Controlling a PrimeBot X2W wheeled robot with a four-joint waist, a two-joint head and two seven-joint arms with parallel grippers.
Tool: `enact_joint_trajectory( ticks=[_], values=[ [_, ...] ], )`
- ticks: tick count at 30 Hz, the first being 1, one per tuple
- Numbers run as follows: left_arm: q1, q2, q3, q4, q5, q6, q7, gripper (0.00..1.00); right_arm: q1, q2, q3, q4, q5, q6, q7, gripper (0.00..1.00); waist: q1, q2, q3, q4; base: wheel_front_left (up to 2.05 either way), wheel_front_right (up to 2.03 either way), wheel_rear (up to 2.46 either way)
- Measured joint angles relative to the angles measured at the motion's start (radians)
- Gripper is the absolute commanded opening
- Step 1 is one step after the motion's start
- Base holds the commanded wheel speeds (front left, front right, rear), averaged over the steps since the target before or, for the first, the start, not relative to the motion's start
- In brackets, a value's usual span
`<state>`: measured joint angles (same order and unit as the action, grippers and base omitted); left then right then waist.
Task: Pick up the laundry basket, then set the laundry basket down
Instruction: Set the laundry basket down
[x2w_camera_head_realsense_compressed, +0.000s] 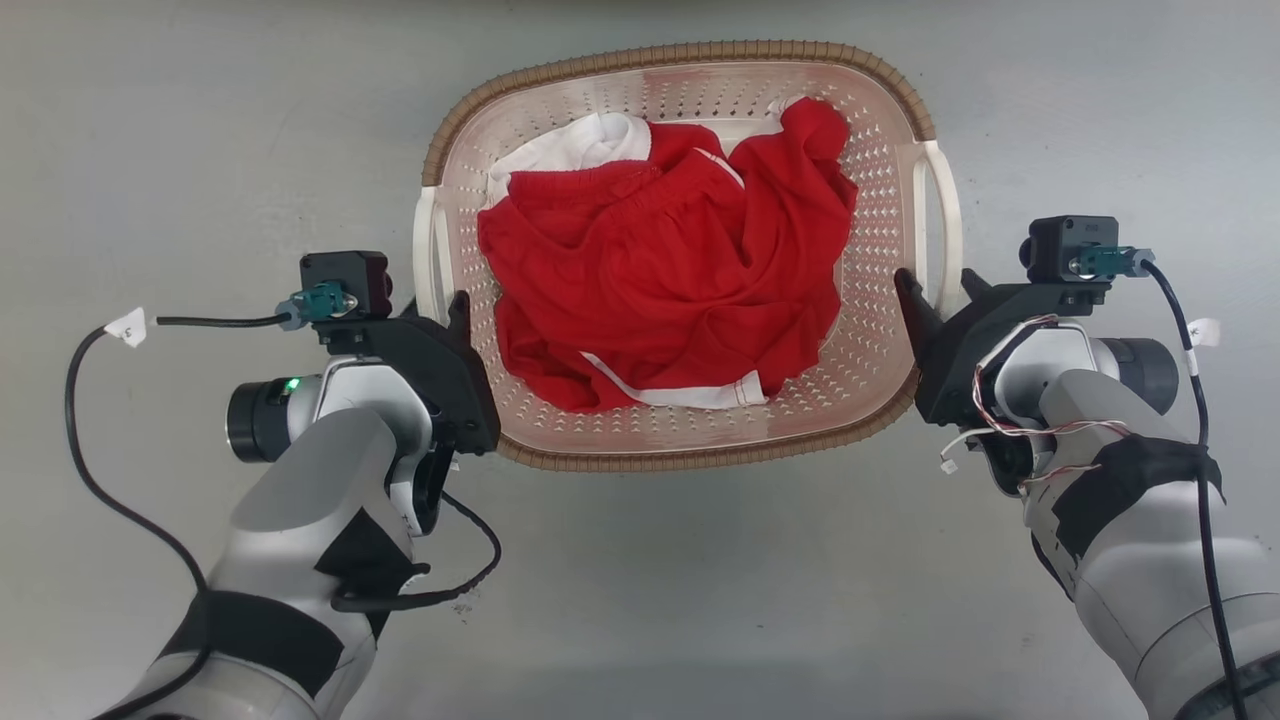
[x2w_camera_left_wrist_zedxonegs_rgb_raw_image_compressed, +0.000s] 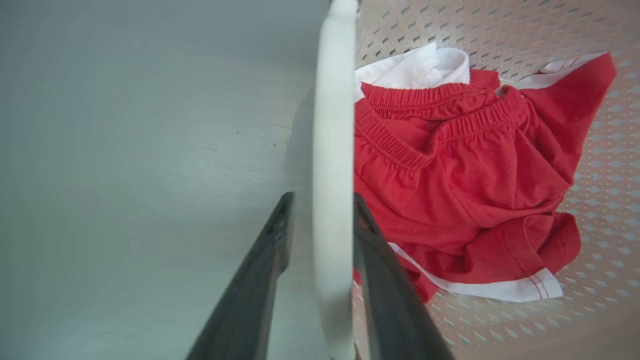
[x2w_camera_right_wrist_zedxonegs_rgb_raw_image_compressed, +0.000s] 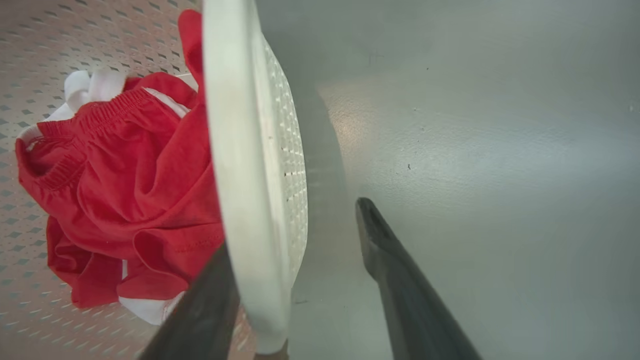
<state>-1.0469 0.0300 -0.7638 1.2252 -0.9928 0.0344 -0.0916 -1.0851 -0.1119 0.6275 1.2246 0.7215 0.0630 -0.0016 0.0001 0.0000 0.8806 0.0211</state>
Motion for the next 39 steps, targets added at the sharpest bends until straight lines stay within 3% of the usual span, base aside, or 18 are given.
enact_joint_trajectory(
  ticks=[19, 39],
  values=[
    [0.008, 0.0, -0.01, 0.001, -0.017, -0.019, -0.029, 1.0, 0.013, 0.025, 0.011, 0.015, 0.002, 0.023, -0.035, 1.0, -0.0001, 0.0, -0.098, 0.002, 0.0, 0.0, 0.0],
    [0.127, 0.0, -0.026, 0.03, -0.015, -0.027, -0.133, 1.0, 0.139, 0.018, -0.008, 0.031, 0.022, 0.039, -0.21, 1.0, -0.0002, -0.0001, -0.352, -0.006, 0.0, 0.0, 0.0]
  ],
)
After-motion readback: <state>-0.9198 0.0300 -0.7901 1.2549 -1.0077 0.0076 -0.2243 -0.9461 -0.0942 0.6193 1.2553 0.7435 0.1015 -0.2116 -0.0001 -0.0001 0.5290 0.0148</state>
